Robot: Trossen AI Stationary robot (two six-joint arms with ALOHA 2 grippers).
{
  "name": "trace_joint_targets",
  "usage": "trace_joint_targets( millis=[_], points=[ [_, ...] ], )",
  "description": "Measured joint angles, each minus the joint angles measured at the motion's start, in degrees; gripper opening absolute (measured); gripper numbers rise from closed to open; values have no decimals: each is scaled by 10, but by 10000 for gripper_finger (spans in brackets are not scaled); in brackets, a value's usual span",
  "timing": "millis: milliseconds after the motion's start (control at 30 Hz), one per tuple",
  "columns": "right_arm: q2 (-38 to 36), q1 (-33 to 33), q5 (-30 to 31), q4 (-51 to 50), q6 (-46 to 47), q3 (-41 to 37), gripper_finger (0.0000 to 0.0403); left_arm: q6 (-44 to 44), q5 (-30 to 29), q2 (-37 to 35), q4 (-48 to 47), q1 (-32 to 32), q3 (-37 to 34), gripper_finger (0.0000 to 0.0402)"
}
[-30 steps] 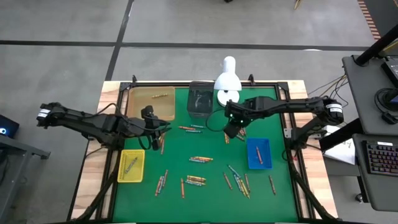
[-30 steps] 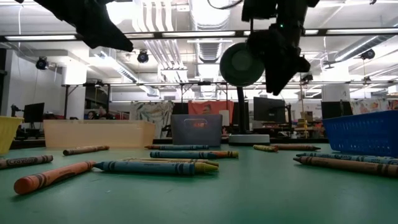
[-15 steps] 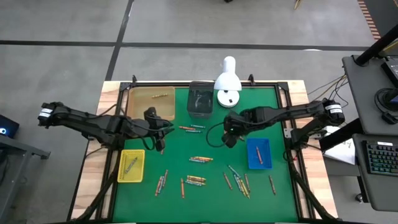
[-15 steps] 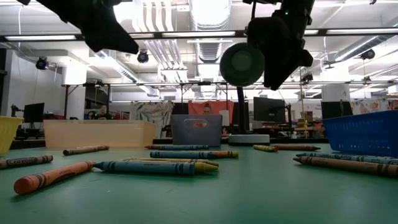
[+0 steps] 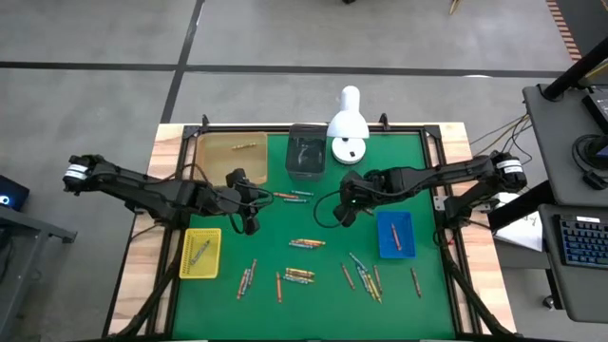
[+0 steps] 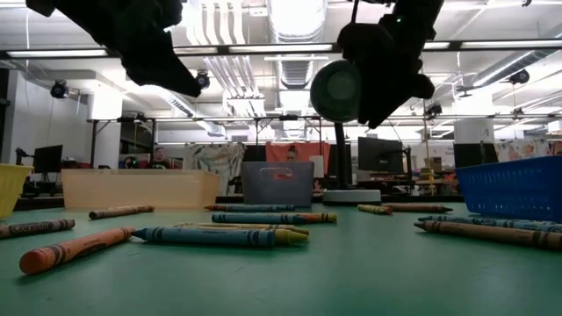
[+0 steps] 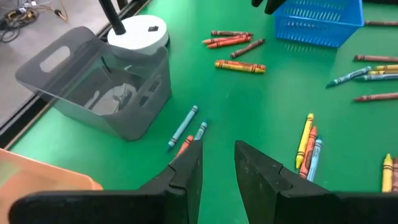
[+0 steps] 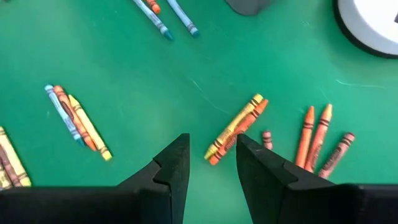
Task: Sort crayons
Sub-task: Put the blue crayon into the yellow bin
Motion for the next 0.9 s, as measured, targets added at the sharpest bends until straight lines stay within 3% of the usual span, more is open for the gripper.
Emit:
trace_joint_targets(
  millis=[433, 900],
  points=[
    [57, 0, -4, 5, -67, 1, 118, 46, 25, 115, 72, 0, 0, 77],
    [26, 9, -5, -2, -101, 1, 118, 178, 35, 219, 182, 9, 0, 112]
  ],
)
